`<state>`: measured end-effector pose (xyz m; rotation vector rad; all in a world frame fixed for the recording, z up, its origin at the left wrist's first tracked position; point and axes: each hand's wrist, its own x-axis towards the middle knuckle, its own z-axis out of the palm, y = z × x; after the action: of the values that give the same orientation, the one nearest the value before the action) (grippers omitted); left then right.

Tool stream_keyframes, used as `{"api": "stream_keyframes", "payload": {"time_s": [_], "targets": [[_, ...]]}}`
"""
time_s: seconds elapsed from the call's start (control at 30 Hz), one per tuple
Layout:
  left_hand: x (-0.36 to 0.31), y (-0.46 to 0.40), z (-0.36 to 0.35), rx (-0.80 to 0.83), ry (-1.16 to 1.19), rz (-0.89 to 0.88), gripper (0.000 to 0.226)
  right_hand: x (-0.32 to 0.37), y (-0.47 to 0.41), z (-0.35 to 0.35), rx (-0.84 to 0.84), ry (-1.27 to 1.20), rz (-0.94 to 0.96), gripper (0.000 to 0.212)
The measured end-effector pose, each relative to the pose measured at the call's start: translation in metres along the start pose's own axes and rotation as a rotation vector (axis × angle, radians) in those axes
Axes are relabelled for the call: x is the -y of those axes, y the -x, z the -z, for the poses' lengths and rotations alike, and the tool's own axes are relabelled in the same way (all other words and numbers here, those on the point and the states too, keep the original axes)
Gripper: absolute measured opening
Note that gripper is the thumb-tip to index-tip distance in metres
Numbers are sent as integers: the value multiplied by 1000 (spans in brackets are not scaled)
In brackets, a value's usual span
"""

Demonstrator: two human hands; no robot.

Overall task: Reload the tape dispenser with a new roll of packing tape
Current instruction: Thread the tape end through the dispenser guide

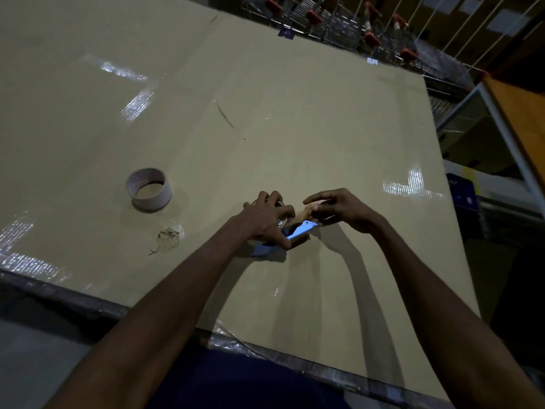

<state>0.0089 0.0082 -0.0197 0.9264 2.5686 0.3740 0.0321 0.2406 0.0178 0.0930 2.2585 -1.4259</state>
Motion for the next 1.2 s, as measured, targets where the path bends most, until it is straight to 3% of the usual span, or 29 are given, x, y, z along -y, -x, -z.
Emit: {"api": "stream_keyframes", "payload": {"time_s": [0.23, 0.43, 0.67, 0.83, 1.0, 1.2], "targets": [[0, -1, 2, 18, -21, 1, 68, 4, -3, 19, 72, 31, -36, 41], [1, 0, -3, -31, -26, -14, 64, -1, -11, -4, 119, 48, -4, 19], [3, 1, -7, -31, -127, -48, 83, -11, -10, -9, -36, 63, -7, 22], [2, 9, -11, -205, -47, -78, 80, -21, -9, -22, -117, 159, 46, 21], [3, 11, -8, -266, -21, -89, 79, -43, -6, -35, -340, 158, 104, 24], [12, 11, -8, -240, -3, -121, 75, -40, 0, -30, -250, 18, 61, 16]]}}
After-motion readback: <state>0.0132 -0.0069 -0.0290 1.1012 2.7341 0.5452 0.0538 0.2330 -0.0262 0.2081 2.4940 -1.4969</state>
